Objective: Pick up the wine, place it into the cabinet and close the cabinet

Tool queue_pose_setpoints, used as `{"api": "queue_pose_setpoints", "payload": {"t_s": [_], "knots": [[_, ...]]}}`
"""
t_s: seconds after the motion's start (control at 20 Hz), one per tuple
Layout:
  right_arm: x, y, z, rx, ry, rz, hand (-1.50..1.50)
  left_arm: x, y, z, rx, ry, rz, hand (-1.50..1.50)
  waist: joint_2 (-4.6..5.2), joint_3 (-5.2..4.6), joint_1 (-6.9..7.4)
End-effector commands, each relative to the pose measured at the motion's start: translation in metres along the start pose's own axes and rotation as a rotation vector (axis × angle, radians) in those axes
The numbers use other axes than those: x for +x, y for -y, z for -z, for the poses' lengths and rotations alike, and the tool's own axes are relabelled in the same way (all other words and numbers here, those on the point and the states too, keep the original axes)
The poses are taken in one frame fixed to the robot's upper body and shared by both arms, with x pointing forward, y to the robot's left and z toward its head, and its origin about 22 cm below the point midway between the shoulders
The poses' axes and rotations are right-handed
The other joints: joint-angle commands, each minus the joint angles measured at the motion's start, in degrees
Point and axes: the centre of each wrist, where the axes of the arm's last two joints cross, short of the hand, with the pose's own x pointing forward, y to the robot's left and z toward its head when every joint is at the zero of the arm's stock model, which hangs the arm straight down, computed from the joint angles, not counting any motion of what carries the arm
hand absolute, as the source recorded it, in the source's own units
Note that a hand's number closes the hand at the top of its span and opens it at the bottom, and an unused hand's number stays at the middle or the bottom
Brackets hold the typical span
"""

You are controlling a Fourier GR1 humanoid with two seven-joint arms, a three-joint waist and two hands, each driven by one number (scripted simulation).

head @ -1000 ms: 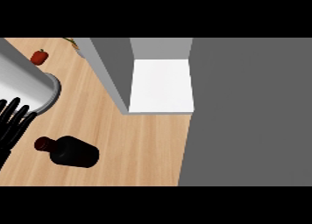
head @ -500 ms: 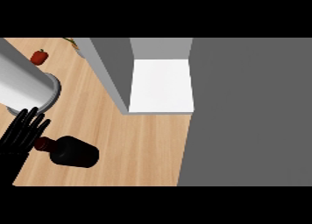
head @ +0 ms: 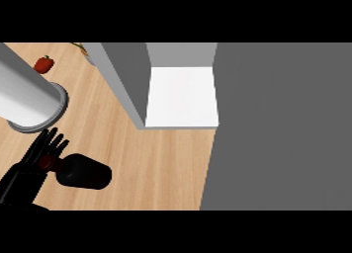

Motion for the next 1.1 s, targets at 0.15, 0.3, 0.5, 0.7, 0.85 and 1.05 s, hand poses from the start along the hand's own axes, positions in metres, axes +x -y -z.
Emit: {"api": "queue_pose_setpoints", "payload": {"t_s": [0.15,0.3,0.5,0.7,0.85,1.05], "knots": [[0.011,-0.008,-0.014,0.054,0.002,0.031,-1.50,-0.043,0.003,-0.016,0.010,-0.048,-0.008,-1.50,-0.02,-0.02,0.31],[0.011,-0.005,-0.022,0.072,0.009,0.040,-1.50,-0.050,-0.008,0.002,0.013,-0.036,-0.028,-1.50,0.03,0.00,0.01],[0.018,-0.009,-0.015,0.061,0.010,0.054,-1.50,-0.059,-0.016,0.016,-0.002,-0.066,-0.037,-1.50,0.01,-0.03,-0.16],[0.019,-0.007,-0.017,0.059,0.027,0.045,-1.50,-0.083,-0.023,-0.009,0.022,-0.089,-0.075,-1.50,0.02,-0.03,-0.05],[0.022,-0.001,-0.026,0.057,0.032,0.017,-1.50,-0.089,-0.025,0.004,0.003,-0.096,-0.110,-1.50,0.01,-0.03,-0.30],[0.017,-0.003,-0.016,0.053,0.025,0.050,-1.50,-0.088,-0.019,0.018,-0.033,-0.061,-0.102,-1.50,0.00,0.00,0.07]]}}
